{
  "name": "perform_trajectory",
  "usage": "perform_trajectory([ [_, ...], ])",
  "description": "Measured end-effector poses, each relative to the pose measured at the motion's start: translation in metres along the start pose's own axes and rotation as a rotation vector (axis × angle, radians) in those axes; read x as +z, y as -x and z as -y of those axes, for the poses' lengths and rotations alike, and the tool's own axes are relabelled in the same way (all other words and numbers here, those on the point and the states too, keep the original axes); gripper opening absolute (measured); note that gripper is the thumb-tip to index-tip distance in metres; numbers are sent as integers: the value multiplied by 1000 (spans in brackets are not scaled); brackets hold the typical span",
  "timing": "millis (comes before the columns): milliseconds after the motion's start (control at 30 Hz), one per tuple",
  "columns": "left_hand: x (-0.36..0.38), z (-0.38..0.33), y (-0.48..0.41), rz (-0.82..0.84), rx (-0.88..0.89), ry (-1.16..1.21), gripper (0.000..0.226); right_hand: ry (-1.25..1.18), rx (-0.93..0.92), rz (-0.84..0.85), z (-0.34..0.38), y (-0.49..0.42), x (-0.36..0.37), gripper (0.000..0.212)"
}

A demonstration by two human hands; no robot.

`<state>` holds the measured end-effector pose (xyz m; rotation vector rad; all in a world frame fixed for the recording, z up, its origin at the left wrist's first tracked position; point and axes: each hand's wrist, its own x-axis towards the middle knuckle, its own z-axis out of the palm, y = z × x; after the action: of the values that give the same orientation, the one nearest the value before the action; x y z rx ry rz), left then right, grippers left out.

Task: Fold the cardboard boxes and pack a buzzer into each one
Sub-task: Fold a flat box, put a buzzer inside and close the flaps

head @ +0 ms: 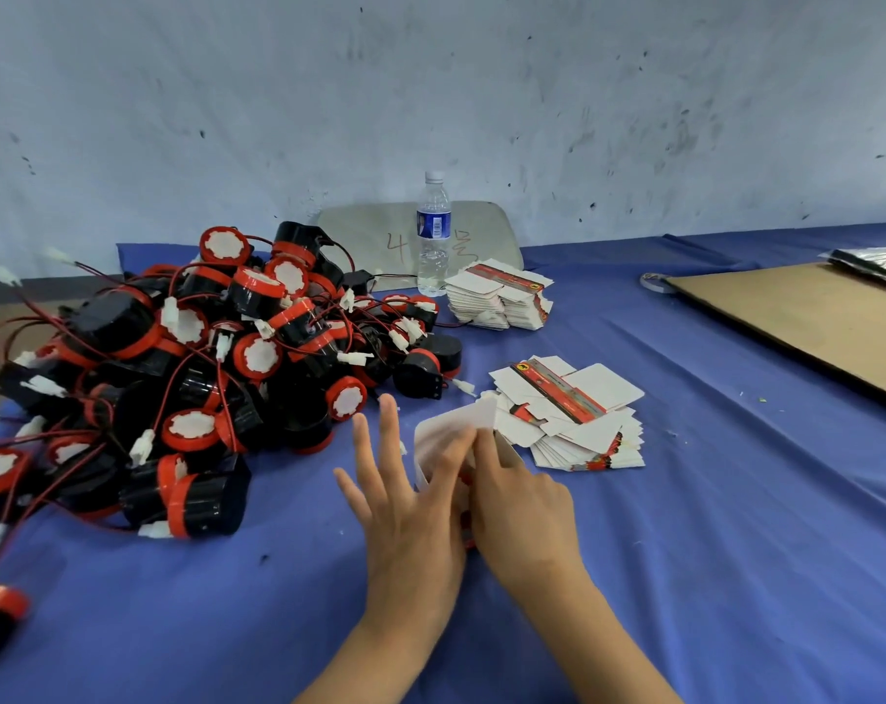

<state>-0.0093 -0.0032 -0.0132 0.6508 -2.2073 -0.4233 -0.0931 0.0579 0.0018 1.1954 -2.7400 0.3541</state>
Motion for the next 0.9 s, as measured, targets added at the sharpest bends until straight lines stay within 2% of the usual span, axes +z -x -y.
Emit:
perform_trajectory([
  [100,0,1,-3,6,86,-24,85,18,-20,16,-1,1,-3,55],
  [167,2,2,-3,-2,150,-53,87,22,-28,54,-1,2,-8,43],
  [367,2,4,-4,-54,163,-8,52,-88,44,6,-2,1,-10,12],
  [633,-1,3,-7,-62,181,-67,40,-22,-35,-22,-4,2,-7,19],
  [733,-2,4,-7,-63,188,-133,31,-193,-78,-96,-9,3,-5,19],
  [833,-3,7,-9,-46,142,-148,33,-525,-116,-164,-11,3,-7,20],
  [900,-5,9,-11,-40,127,-159,29,-602,-153,-243,-9,5,-10,17],
])
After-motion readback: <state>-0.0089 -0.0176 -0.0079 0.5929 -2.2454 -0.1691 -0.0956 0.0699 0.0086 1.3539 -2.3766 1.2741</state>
